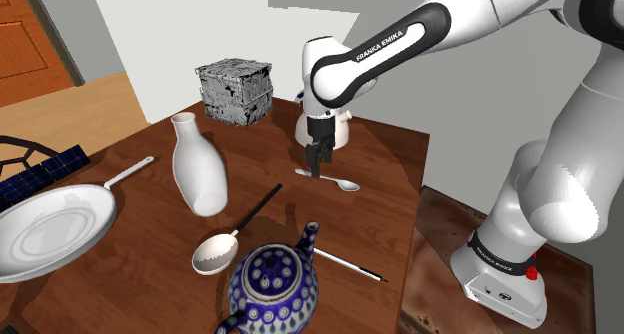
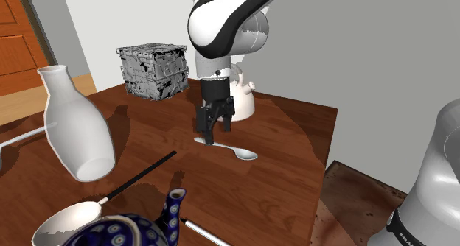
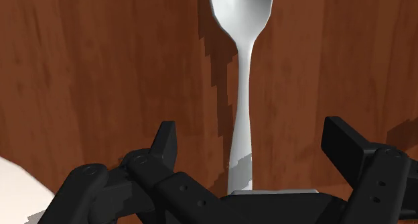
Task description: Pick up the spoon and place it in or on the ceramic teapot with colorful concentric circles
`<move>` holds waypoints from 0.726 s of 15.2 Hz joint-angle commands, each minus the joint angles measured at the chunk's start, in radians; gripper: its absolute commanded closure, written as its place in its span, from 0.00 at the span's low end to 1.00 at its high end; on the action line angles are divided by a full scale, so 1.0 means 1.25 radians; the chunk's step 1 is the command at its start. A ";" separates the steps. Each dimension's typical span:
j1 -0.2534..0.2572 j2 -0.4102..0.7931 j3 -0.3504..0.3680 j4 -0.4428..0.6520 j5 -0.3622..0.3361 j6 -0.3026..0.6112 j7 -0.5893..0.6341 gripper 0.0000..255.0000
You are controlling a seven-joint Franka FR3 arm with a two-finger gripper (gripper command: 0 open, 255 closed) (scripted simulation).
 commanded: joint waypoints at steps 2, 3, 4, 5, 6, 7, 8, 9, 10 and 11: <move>0.003 0.016 0.003 -0.024 0.005 0.040 -0.003 0.00; 0.003 0.016 0.003 -0.024 0.005 0.040 -0.003 0.00; 0.003 0.016 0.003 -0.024 0.005 0.040 -0.003 0.00; 0.003 0.016 0.003 -0.024 0.005 0.040 -0.003 0.00; 0.003 0.016 0.003 -0.024 0.005 0.040 -0.003 0.00; 0.003 0.016 0.003 -0.024 0.005 0.040 -0.003 0.00; 0.003 0.016 0.003 -0.024 0.005 0.040 -0.003 0.00; 0.003 0.016 0.003 -0.024 0.005 0.040 -0.003 0.00; 0.003 0.016 0.003 -0.024 0.005 0.040 -0.003 0.00; 0.003 0.016 0.003 -0.024 0.005 0.040 -0.003 1.00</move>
